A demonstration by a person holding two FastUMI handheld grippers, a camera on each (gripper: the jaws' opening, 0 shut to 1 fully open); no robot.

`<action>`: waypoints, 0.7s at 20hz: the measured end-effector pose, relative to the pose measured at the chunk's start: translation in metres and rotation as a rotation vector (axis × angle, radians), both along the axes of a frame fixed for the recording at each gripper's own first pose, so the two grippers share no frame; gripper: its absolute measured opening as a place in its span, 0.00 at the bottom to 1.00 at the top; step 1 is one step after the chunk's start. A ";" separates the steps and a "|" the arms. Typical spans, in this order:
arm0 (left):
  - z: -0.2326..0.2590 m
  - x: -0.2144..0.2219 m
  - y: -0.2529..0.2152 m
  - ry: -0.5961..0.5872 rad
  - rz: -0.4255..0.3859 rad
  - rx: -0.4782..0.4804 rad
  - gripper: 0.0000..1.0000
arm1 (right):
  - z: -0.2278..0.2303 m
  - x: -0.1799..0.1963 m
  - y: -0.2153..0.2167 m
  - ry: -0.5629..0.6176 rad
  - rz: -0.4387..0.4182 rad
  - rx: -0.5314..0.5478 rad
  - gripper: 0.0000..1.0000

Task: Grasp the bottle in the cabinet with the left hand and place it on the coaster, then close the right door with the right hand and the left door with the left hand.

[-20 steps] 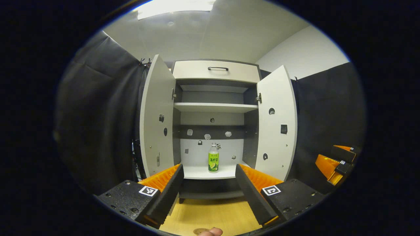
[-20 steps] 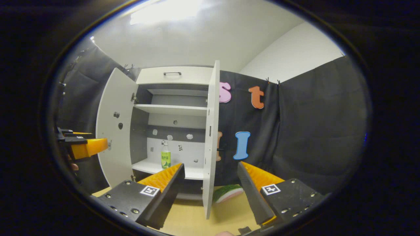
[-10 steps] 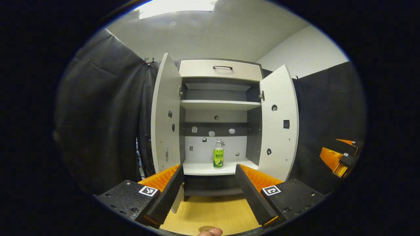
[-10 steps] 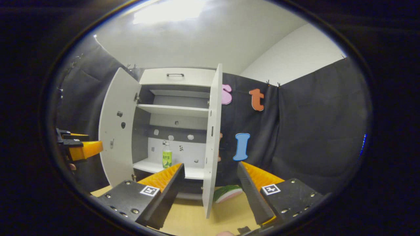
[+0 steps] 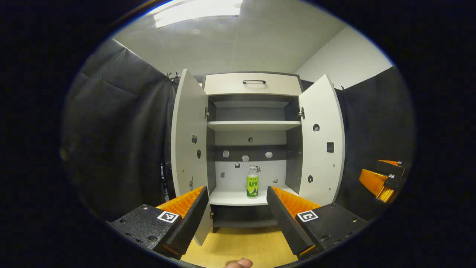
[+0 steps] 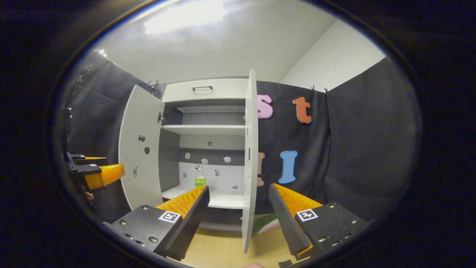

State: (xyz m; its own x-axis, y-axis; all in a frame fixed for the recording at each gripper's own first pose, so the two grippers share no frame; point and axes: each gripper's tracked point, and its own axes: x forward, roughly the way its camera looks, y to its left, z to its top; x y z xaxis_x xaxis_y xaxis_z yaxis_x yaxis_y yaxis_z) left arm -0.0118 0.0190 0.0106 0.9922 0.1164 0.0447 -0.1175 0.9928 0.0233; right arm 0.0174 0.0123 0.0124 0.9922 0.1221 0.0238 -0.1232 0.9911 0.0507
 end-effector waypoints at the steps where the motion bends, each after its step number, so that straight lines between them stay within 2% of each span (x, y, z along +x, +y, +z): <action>1: 0.002 0.000 0.001 -0.006 0.017 0.004 0.99 | -0.002 0.002 0.000 0.002 0.011 0.002 0.97; 5: -0.006 0.000 0.005 -0.010 0.054 0.012 0.99 | -0.013 0.010 0.002 0.013 0.041 -0.008 0.97; 8: -0.034 0.006 0.012 -0.002 0.079 0.004 0.99 | -0.014 0.012 0.010 0.014 0.068 0.011 0.97; 10: -0.048 0.013 0.013 0.036 0.074 -0.012 0.99 | -0.011 0.014 0.016 0.007 0.084 0.030 0.97; 14: -0.045 0.044 0.015 0.025 0.046 -0.016 0.99 | -0.007 0.027 0.032 -0.001 0.109 0.035 0.97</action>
State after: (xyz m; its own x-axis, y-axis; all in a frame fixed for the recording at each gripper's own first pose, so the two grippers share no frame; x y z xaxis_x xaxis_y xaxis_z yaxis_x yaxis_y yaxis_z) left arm 0.0319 0.0336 -0.0340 0.9866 0.1620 0.0173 -0.1622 0.9867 0.0112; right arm 0.0442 0.0438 0.0052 0.9731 0.2283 0.0307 -0.2302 0.9695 0.0846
